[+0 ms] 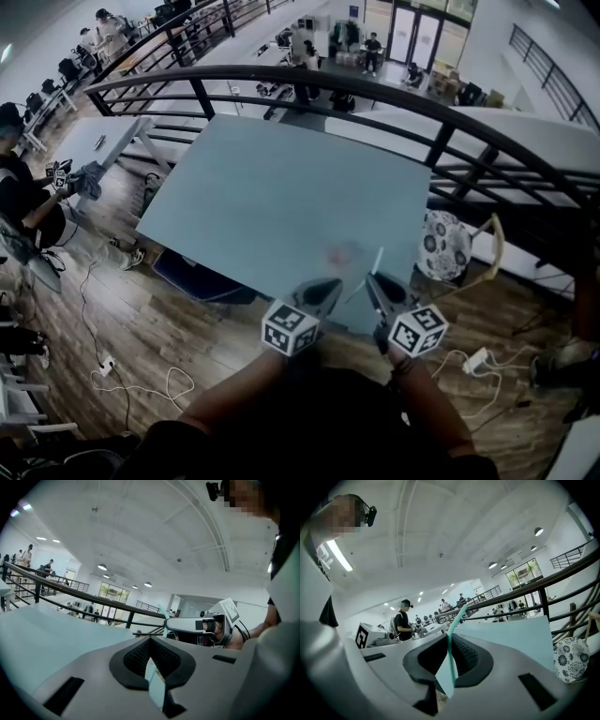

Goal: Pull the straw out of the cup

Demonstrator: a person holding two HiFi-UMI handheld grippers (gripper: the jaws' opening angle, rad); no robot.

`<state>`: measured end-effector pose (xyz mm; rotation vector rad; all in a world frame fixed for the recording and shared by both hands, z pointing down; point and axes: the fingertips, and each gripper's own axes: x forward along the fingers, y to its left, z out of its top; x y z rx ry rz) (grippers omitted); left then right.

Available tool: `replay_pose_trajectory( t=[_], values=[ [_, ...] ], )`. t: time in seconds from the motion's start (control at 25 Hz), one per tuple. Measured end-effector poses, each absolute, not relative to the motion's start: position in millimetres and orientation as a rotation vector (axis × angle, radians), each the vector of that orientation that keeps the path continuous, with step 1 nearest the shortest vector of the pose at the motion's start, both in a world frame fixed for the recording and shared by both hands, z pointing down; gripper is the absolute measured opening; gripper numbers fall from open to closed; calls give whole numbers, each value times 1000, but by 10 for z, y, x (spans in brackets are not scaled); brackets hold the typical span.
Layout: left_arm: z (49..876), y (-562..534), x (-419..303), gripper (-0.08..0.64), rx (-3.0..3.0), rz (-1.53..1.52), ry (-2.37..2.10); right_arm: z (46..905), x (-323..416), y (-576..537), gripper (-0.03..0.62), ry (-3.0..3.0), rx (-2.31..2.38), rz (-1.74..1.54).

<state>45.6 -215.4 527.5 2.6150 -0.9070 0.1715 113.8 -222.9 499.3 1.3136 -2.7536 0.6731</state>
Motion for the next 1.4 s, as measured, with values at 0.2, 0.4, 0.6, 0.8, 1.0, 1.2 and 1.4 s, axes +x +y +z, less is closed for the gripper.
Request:
replay_pose_trajectory(
  t=[0.2,0.4,0.6,0.8,1.0,1.2,1.4],
  values=[
    [5270,-1721,633,12,2601,167,-971,4994,1379,-1799,38,-2779,1274,665],
    [5203,-1315,661,12,2597,168,-1046,4978,1471,-1399,38,-2815,1205,668],
    [5180,-1023,641,12,2576,203,-1074,4953,1523,-1182,38,-2844,1169,675],
    [5061,-910,453,12,2602,187,-1084,4806,1321,-1047,38,-2870,1157,646],
    [4949,-759,303,12,2639,172,-1044,4688,1135,-860,38,-2868,1182,617],
    [4893,-555,0,12,2661,191,-982,4597,793,-638,38,-2858,1223,598],
    [4847,-307,-450,12,2684,185,-940,4558,288,-349,38,-2857,1243,577]
  ],
)
